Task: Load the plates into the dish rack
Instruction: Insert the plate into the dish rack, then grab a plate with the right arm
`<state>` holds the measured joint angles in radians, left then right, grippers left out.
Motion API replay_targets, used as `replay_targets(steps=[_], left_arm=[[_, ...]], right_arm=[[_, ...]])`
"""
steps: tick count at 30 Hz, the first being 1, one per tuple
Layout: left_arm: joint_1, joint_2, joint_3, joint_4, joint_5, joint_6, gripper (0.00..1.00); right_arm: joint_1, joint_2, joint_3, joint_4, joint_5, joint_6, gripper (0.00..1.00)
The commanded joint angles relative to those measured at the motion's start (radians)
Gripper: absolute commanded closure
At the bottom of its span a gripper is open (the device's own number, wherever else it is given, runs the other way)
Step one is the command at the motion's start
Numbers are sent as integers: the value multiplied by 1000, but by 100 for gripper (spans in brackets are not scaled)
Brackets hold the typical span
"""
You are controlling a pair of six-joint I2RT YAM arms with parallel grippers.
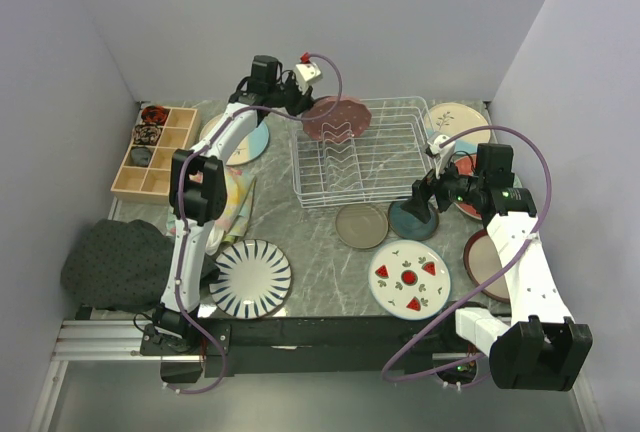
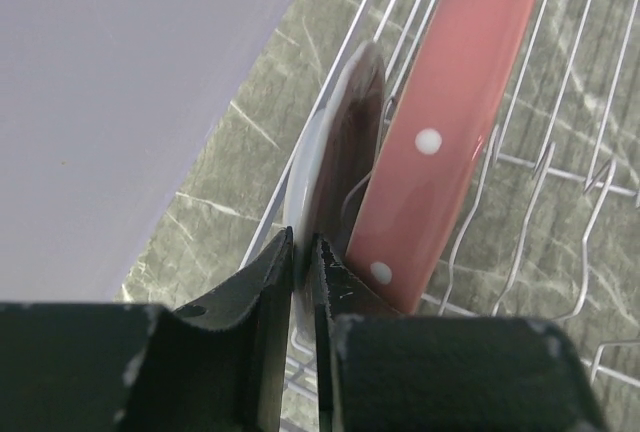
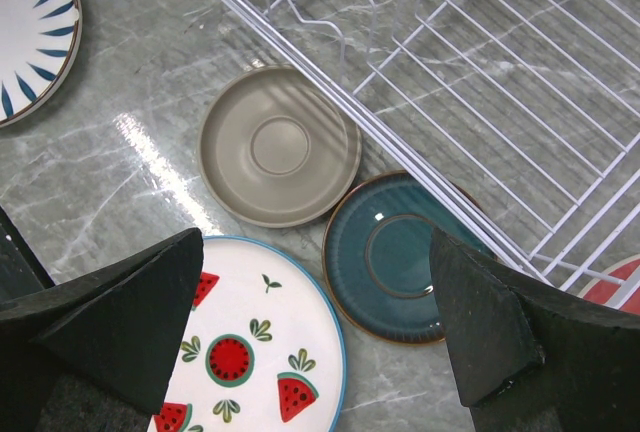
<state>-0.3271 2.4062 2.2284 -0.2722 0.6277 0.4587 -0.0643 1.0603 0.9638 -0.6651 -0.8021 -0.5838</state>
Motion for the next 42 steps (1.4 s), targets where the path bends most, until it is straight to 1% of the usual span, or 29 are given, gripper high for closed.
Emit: replay_targets(steps=[1,3,9,10,12,13,14,17,19,21,24,28,30,32,33,34,35,36,37,38,39,40,41,42], left_arm=[[-10,10,83,88,66,-61,82],[-10,16,86,105,76,-74,82],[-12,27,85,126,90,-98,75],[-12,25,83,134,84,-107,71],[-9,7,73,151,75,-121,66],[-7,-4,67,189,63,-149,61],[0,-13,50,211,53,-169,57],[22,-61,31,309,24,-256,51],[33,-90,27,336,7,-303,48],[48,-111,30,352,-6,-322,47],[63,-140,31,332,-17,-330,47],[80,-206,-21,337,-34,-359,44],[91,-264,-68,352,-34,-382,41],[102,-314,-131,355,-34,-417,27],[105,-372,-160,363,-37,-432,15],[108,-404,-194,364,-25,-452,13],[112,-439,-266,366,-25,-489,3],[115,-519,-307,367,-28,-509,0],[117,-563,-358,390,-20,-555,1],[118,-612,-463,402,-16,-572,1],[118,-707,-517,410,-13,-589,0],[118,-754,-614,415,-8,-621,1],[120,-798,-659,409,-3,-638,1],[119,-887,-705,407,-6,-676,1]], right_arm=[[-8,-25,13,32,-14,7,0],[-9,-25,13,32,-13,7,0],[-9,-26,13,33,-14,7,0],[-9,-25,13,32,-16,7,0],[-9,-25,12,32,-14,7,0],[-9,-25,15,32,-14,7,0],[-9,-25,15,30,-17,6,0],[-11,-26,13,30,-17,6,0],[-11,-28,13,30,-19,7,0],[-11,-28,13,30,-20,7,0],[-11,-29,13,28,-25,6,0],[-11,-31,13,30,-22,7,0],[-11,-29,12,30,-20,7,0],[-11,-25,12,30,-19,4,0],[-14,-25,10,30,-19,4,0],[-11,-23,9,30,-20,2,0],[-12,-19,9,30,-23,2,0],[-11,-16,4,30,-26,-1,0],[-8,-14,4,27,-26,-4,0],[-6,-5,6,25,-31,-13,0],[-5,1,6,10,-32,-23,0],[1,7,4,4,-35,-31,0],[7,21,1,-2,-29,-40,0],[12,27,-3,-8,-26,-44,0]])
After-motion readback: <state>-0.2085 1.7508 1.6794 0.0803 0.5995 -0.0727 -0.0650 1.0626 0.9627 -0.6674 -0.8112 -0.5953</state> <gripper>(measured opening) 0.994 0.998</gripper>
